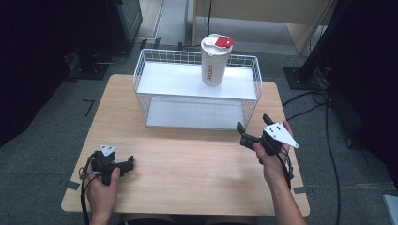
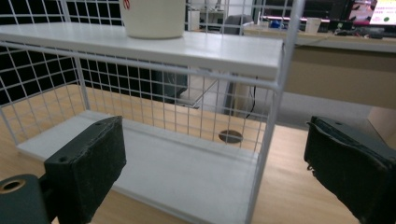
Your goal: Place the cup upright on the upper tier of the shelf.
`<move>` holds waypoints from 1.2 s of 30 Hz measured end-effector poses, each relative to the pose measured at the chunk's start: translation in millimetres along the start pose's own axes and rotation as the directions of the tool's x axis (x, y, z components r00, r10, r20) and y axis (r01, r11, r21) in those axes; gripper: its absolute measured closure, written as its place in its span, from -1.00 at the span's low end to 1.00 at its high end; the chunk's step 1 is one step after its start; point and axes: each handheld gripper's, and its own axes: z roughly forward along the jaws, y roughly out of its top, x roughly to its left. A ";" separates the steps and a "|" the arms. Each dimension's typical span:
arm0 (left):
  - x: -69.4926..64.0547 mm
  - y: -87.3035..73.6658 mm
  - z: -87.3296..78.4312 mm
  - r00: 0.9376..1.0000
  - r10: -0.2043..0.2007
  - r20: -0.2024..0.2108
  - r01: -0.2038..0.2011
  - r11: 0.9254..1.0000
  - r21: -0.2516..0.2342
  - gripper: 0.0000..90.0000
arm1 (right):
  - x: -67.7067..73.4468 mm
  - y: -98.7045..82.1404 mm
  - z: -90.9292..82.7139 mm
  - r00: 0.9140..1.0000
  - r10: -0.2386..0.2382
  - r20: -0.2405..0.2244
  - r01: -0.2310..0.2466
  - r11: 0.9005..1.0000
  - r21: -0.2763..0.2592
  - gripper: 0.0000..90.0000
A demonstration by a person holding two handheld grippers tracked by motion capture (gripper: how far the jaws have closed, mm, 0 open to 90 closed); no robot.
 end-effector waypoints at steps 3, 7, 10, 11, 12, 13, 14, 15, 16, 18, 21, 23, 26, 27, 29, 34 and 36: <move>-0.6 -0.3 -0.2 1.000 0.002 0.002 -0.002 1.000 0.000 -1.00 | -3.6 -6.2 -4.5 1.000 0.004 0.006 -0.004 1.000 0.010 -0.87; -0.7 -0.3 -0.3 1.000 0.003 0.003 -0.003 1.000 0.000 -1.00 | -13.4 -22.9 -15.8 0.999 0.012 0.032 -0.014 0.999 0.043 -0.87; -0.9 -0.3 -0.2 1.000 0.000 0.003 0.000 1.000 -0.002 -1.00 | -19.9 -34.2 -22.0 0.998 0.024 0.052 -0.027 0.998 0.065 -0.87; -0.9 -0.3 -0.2 1.000 0.000 0.003 0.000 1.000 -0.002 -1.00 | -21.8 -38.2 -24.3 0.998 0.027 0.058 -0.031 0.997 0.071 -0.87; -0.9 -0.4 -0.3 1.000 0.001 0.002 -0.001 1.000 -0.002 -1.00 | -21.8 -38.2 -24.3 0.998 0.027 0.058 -0.031 0.997 0.071 -0.87; -1.3 -0.6 -0.5 1.000 0.001 0.004 -0.001 1.000 -0.001 -1.00 | -25.9 -46.4 -28.9 0.997 0.034 0.071 -0.040 0.996 0.083 -0.87; -1.3 -0.6 -0.5 1.000 0.001 0.004 -0.001 1.000 -0.001 -1.00 | -25.9 -46.4 -28.9 0.997 0.034 0.071 -0.040 0.996 0.083 -0.87; -1.4 -0.7 -0.5 1.000 0.001 0.004 -0.001 1.000 -0.001 -1.00 | -27.8 -50.6 -31.4 0.996 0.034 0.079 -0.041 0.995 0.091 -0.87; -1.4 -0.7 -0.6 1.000 0.002 0.004 -0.002 1.000 -0.001 -1.00 | -29.9 -54.6 -33.6 0.996 0.038 0.085 -0.046 0.994 0.097 -0.87; -1.6 -0.8 -0.9 1.000 0.004 0.005 -0.004 1.000 0.001 -1.00 | -37.3 -66.2 -41.0 0.993 0.046 0.109 -0.059 0.991 0.119 -0.87; -1.6 -0.9 -0.9 1.000 0.004 0.006 -0.004 1.000 0.001 -1.00 | -44.2 -76.1 -48.7 0.990 0.052 0.129 -0.070 0.988 0.139 -0.87; -1.7 -0.9 -0.9 1.000 0.004 0.006 -0.004 1.000 0.001 -1.00 | -46.4 -79.1 -51.3 0.989 0.057 0.136 -0.077 0.987 0.144 -0.87; -1.7 -0.9 -0.9 1.000 0.004 0.005 -0.004 1.000 0.001 -1.00 | -54.7 -91.7 -62.1 0.985 0.060 0.163 -0.088 0.981 0.170 -0.87; -1.7 -0.9 -0.9 1.000 0.004 0.005 -0.004 1.000 0.001 -1.00 | -56.9 -95.3 -64.7 0.984 0.055 0.169 -0.085 0.980 0.179 -0.87; -1.8 -1.0 -1.1 1.000 0.004 0.006 -0.004 1.000 0.001 -1.00 | -60.8 -101.6 -70.1 0.982 0.058 0.182 -0.094 0.977 0.193 -0.87; -2.0 -1.2 -1.0 1.000 0.004 0.006 -0.004 1.000 -0.001 -1.00 | -70.4 -111.0 -82.3 0.977 0.055 0.207 -0.101 0.970 0.221 -0.87; -2.0 -1.2 -1.1 1.000 0.004 0.007 -0.004 1.000 -0.001 -1.00 | -73.2 -113.3 -86.8 0.975 0.053 0.215 -0.104 0.967 0.231 -0.87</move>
